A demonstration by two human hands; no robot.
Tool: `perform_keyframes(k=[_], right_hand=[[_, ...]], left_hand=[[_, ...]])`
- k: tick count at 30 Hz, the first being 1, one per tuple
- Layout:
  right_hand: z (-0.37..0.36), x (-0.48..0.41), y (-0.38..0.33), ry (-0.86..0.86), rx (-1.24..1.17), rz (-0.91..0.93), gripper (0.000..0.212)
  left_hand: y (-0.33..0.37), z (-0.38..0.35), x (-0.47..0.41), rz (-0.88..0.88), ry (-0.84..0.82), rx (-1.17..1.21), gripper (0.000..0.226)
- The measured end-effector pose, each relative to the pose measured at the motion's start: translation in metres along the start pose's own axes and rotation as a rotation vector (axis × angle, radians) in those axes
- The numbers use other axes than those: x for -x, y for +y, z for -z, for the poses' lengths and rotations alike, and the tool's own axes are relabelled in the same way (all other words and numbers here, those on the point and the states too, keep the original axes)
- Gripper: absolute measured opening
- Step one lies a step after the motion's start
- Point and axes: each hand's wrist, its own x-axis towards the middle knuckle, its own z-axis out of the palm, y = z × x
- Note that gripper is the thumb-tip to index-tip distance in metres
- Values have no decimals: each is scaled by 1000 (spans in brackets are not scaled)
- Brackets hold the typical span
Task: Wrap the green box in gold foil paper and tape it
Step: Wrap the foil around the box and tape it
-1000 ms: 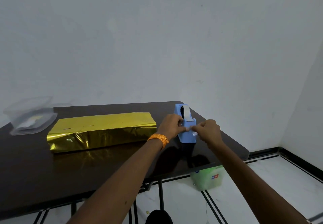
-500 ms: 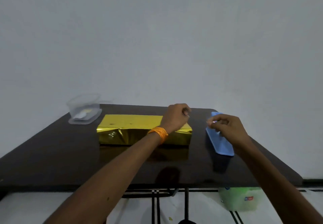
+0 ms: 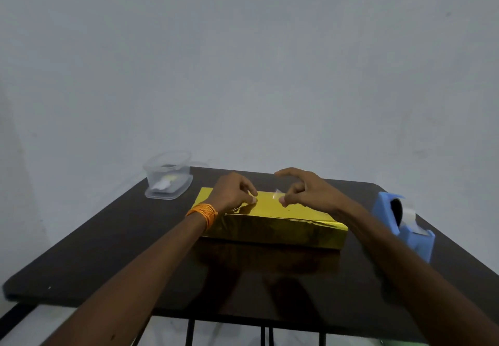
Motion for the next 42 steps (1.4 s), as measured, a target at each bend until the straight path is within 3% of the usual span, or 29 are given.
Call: perform_keyframes(k=[7, 25, 36, 42], right_hand=[[-10, -26, 4, -71, 48, -1, 54], [-19, -75, -10, -370, 348, -161, 75], [-28, -86, -13, -368, 480, -217, 84], [-22, -92, -6, -329, 593, -372, 93]], left_hand=[[-10, 6, 8, -7, -59, -7, 22], [-18, 6, 6, -9, -138, 64, 24], [-20, 5, 5, -10, -146, 87, 23], [-19, 6, 4, -5, -154, 62, 24]])
